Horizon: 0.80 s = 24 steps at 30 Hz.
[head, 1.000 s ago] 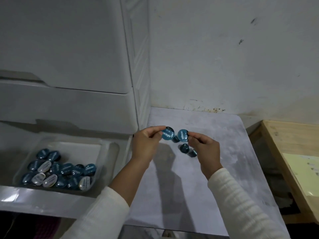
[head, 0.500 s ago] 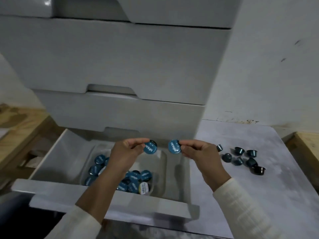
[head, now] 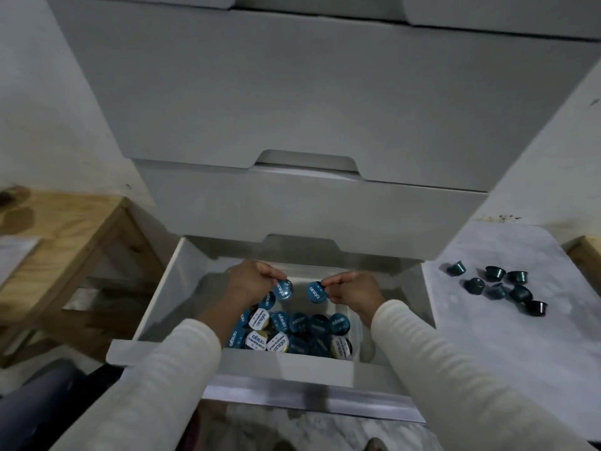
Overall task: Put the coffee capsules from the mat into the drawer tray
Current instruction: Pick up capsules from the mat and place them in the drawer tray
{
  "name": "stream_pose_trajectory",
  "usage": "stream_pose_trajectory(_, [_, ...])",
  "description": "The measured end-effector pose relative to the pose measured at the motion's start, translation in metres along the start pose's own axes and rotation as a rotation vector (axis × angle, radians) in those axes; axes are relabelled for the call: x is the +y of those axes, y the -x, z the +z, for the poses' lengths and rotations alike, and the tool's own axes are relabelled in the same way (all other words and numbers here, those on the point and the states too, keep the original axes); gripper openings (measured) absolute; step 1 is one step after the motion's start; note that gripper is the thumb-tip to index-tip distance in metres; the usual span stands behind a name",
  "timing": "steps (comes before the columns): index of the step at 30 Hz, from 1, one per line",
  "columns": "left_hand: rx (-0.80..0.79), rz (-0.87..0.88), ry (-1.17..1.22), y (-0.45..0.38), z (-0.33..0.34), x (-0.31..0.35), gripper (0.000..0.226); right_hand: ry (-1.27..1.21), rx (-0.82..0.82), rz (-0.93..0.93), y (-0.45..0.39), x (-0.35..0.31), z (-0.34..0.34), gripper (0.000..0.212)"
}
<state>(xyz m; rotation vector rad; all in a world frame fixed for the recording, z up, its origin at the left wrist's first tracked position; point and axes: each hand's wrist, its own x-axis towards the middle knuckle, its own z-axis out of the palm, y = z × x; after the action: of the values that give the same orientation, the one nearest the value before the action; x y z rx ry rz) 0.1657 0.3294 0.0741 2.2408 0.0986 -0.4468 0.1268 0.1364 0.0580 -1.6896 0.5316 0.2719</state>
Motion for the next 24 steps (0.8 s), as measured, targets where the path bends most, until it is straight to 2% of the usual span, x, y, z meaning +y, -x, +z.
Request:
stream_pose_trajectory(10, [-0.108, 0.009, -0.062, -0.026, 0.004, -0.015, 0.02, 0.133, 0.076, 0.082, -0.02, 0.009, 0.015, 0.022])
stream_pose_trajectory(13, [-0.144, 0.016, -0.084, -0.028, 0.006, -0.018, 0.021, 0.131, 0.035, 0.097, -0.022, 0.012, 0.017, 0.024])
stream_pose_trajectory(18, [-0.163, 0.06, -0.156, -0.031, 0.005, -0.019, 0.02, 0.111, -0.038, 0.109, -0.022, 0.012, 0.018, 0.014])
stream_pose_trajectory(24, [-0.144, 0.107, -0.229, -0.027, 0.006, -0.017, 0.02, 0.134, -0.094, 0.109, -0.023, 0.013, 0.019, 0.018])
